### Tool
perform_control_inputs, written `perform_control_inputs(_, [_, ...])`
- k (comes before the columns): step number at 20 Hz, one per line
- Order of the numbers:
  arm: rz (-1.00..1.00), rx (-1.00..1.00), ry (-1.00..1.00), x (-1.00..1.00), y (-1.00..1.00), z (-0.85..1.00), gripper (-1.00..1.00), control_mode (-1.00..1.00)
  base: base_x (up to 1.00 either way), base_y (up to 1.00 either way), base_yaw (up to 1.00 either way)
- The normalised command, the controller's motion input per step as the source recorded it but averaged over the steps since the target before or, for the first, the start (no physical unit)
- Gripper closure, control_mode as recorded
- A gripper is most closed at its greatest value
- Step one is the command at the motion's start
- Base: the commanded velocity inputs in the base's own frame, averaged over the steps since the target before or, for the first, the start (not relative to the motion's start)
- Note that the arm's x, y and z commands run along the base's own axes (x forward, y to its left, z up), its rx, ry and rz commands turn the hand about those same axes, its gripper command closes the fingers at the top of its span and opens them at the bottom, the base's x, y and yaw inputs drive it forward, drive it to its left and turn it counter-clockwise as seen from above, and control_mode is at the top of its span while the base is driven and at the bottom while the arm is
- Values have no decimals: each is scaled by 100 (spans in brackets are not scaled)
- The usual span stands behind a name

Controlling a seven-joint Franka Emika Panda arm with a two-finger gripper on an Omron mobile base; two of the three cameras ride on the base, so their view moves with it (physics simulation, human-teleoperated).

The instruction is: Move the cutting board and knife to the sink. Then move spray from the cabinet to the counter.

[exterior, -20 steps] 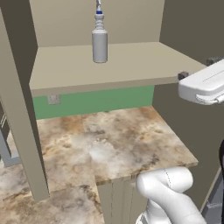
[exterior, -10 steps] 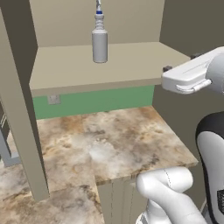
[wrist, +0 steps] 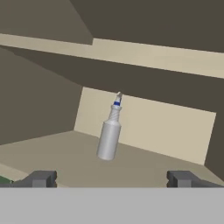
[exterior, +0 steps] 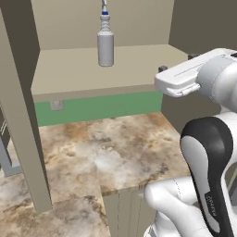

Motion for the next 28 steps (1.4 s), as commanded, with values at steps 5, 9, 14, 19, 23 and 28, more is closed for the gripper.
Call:
perform_control_inputs(5, [0, 0, 3, 24, 0, 5, -100, -100, 0, 0, 0])
perform_control_inputs(9, [0, 3, 14, 8, 0, 35, -100, -100, 0, 0, 0])
perform_control_inputs(14, [0, 1, 12, 3, 6, 33, -100, -100, 0, 0, 0])
perform_control_inputs(19, [0, 0, 0, 2, 6, 3, -100, -100, 0, 0, 0])
perform_control_inputs(23, [-2, 0, -1, 34, 4, 0, -100, -100, 0, 0, 0])
perform_control_inputs(28, [-3, 0, 0, 40, 3, -6, -100, -100, 0, 0, 0])
